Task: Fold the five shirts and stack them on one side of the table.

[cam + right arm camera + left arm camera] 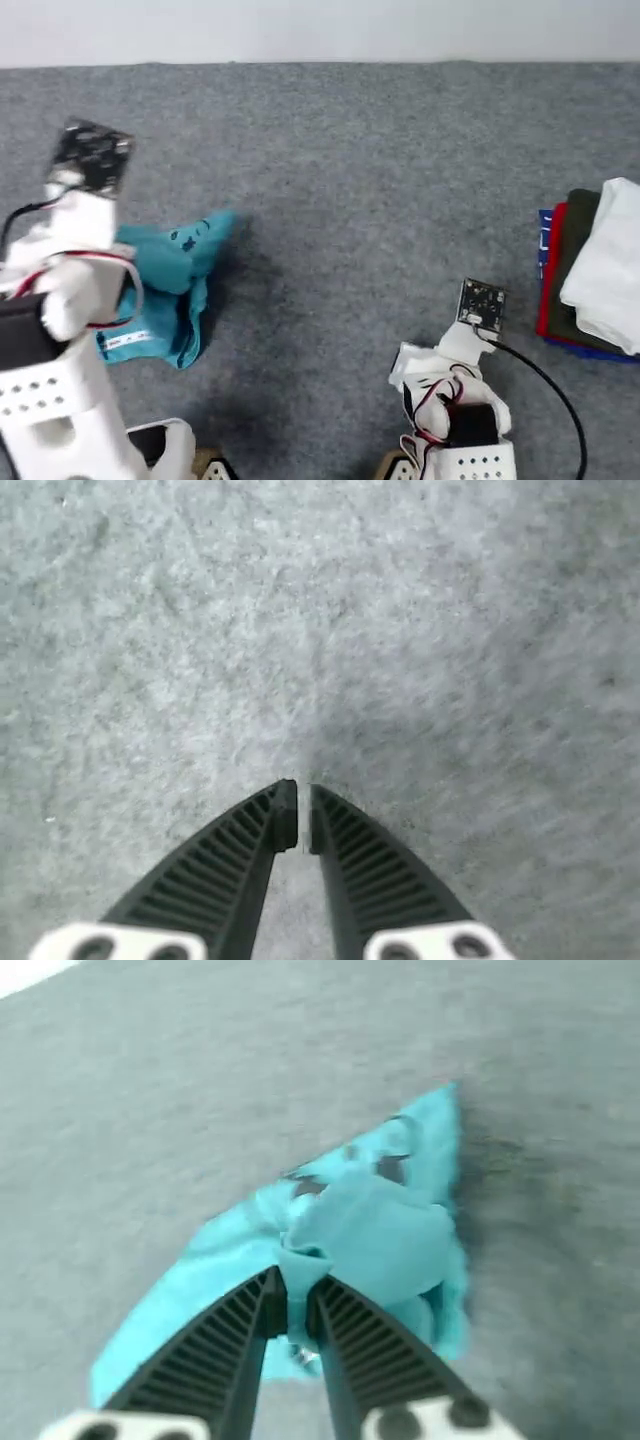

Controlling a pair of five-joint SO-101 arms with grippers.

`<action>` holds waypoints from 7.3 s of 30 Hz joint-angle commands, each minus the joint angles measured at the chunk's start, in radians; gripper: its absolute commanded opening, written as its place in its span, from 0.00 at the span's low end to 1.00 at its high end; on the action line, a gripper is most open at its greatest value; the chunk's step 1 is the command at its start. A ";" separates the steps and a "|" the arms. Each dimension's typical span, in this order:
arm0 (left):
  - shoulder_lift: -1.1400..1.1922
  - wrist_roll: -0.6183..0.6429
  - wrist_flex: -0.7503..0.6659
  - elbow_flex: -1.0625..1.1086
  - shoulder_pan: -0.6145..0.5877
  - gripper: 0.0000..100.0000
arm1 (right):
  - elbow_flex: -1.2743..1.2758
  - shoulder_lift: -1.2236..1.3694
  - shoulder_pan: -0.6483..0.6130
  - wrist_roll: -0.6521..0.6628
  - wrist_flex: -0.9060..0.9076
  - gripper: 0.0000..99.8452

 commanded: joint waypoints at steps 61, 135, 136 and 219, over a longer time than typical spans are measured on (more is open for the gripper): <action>0.720 -0.038 -0.025 -0.328 -0.230 0.01 | -0.261 0.085 -0.054 1.039 -0.130 0.01; 0.720 0.011 -0.074 -0.268 -0.126 0.01 | -2.608 2.560 -0.558 0.652 0.484 0.24; 0.720 0.011 -0.077 -0.268 -0.126 0.01 | -2.608 2.562 -0.573 0.623 0.484 0.25; -0.006 -0.201 -0.756 -0.441 0.189 0.01 | -2.610 1.492 0.177 1.300 0.302 0.01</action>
